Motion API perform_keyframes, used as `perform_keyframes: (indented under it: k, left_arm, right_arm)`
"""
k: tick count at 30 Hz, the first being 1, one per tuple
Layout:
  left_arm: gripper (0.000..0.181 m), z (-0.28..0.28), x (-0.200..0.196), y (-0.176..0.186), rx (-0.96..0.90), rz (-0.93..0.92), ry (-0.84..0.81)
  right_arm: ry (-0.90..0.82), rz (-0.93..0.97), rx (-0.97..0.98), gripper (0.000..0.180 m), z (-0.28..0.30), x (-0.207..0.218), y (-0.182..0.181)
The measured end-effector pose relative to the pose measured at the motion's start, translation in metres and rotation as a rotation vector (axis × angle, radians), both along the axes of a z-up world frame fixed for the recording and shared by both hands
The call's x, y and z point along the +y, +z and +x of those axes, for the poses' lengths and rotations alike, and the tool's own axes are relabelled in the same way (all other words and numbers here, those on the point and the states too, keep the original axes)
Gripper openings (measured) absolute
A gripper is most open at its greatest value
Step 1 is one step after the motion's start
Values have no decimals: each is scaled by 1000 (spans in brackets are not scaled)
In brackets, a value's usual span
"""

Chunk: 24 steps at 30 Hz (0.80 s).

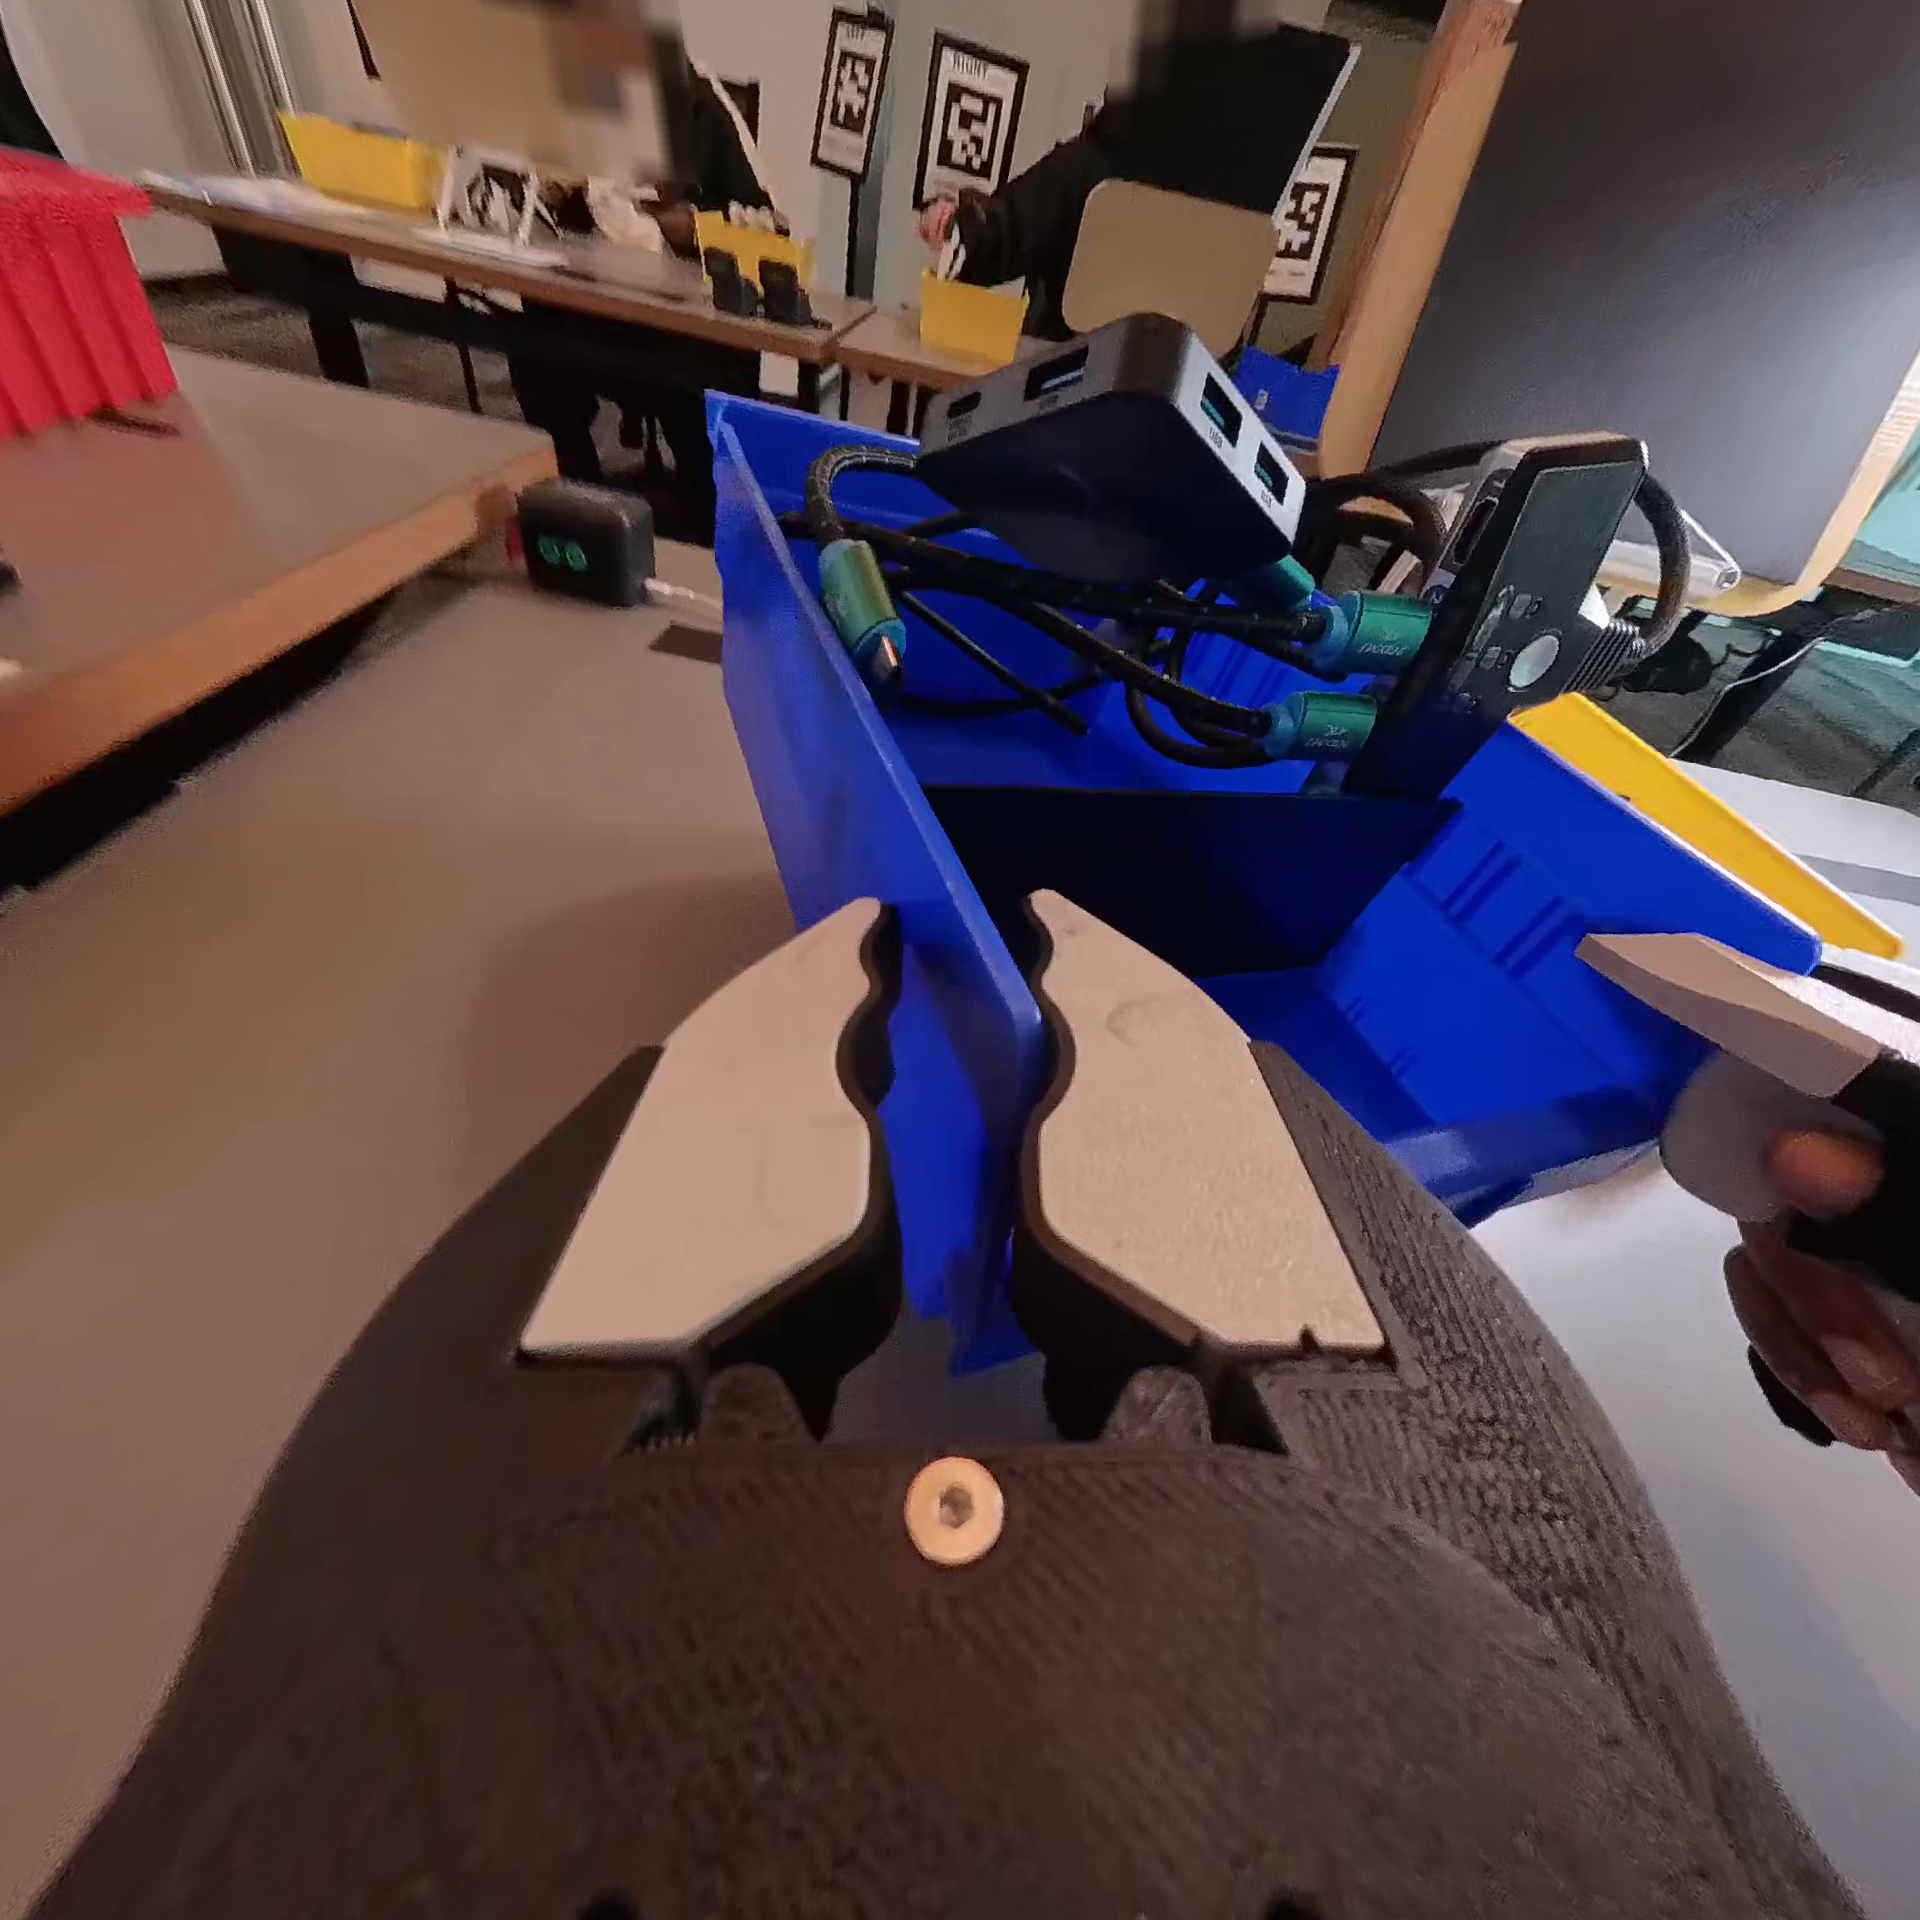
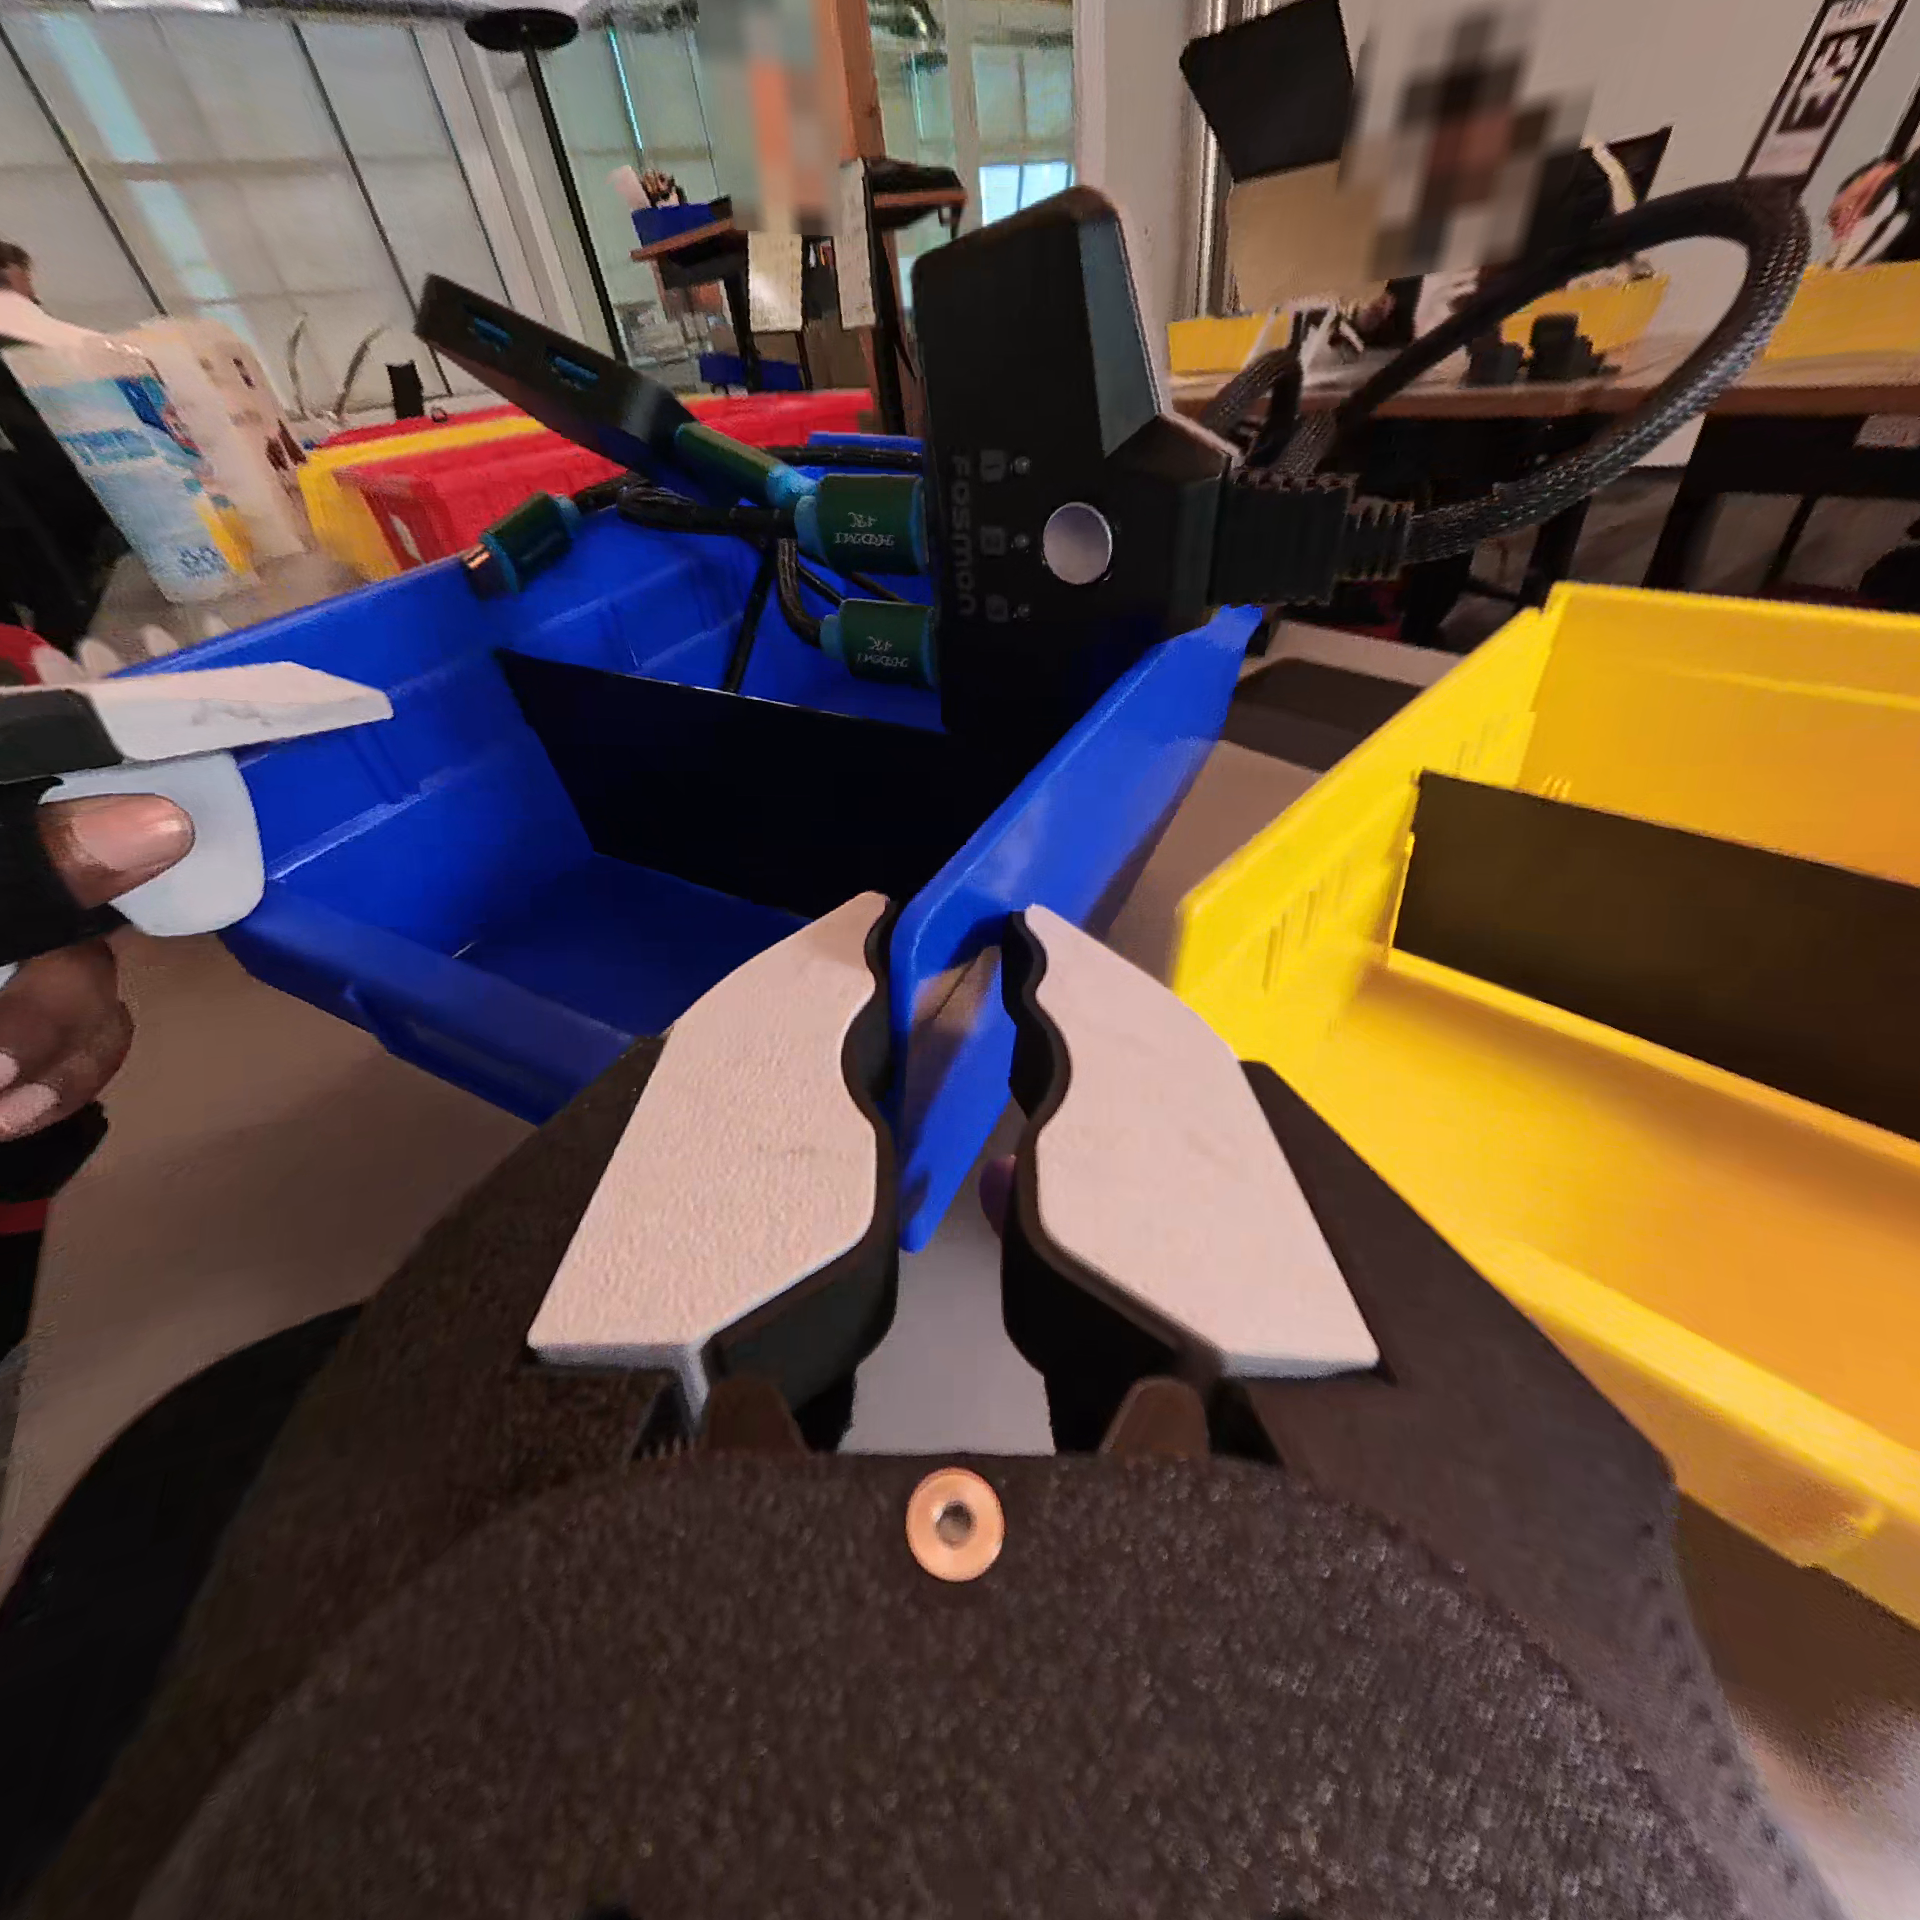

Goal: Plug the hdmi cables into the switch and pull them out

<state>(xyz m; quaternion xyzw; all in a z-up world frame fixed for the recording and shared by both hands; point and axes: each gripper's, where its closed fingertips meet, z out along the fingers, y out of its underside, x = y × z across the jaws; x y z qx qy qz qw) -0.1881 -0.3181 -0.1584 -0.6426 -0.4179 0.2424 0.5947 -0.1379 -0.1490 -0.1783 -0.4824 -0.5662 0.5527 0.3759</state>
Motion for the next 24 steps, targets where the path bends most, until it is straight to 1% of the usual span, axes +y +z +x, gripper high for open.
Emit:
perform_keyframes:
  k: [4, 8, 11, 15, 17, 18, 20, 22, 24]
  left_arm:
    - [21, -10, 17, -35, -64, 27, -46]
    - [22, -9, 42, -55, -114, 33, -115]
    - [24, -2, 61, -57, -111, 29, -176]
    - [26, 7, 91, -59, -96, -36, -281]
    - [30, 12, 106, -63, -101, -75, -357]
    - [36, 16, 114, -67, -122, -94, -407]
    - [39, 22, 122, -69, -156, -131, -471]
    - [41, 20, 118, -51, -33, -172, -425]
    - [43, 24, 113, -28, 120, -297, -391]
  right_arm:
    - [-42, 9, -51, 20, 3, 14, -28]
    - [-116, 20, -68, 19, 19, 34, -42]
    - [-167, 31, -74, 19, 32, 49, -45]
    - [-245, 34, -102, 18, 48, 74, -51]
    - [-237, 13, -136, 19, 54, 84, -55]
    - [-208, -1, -158, 24, 58, 86, -56]
    - [-129, -24, -187, 29, 71, 88, -50]
    - [-61, -38, -201, 43, 93, 93, -36]
    - [-48, 13, -195, 51, 114, 113, -19]
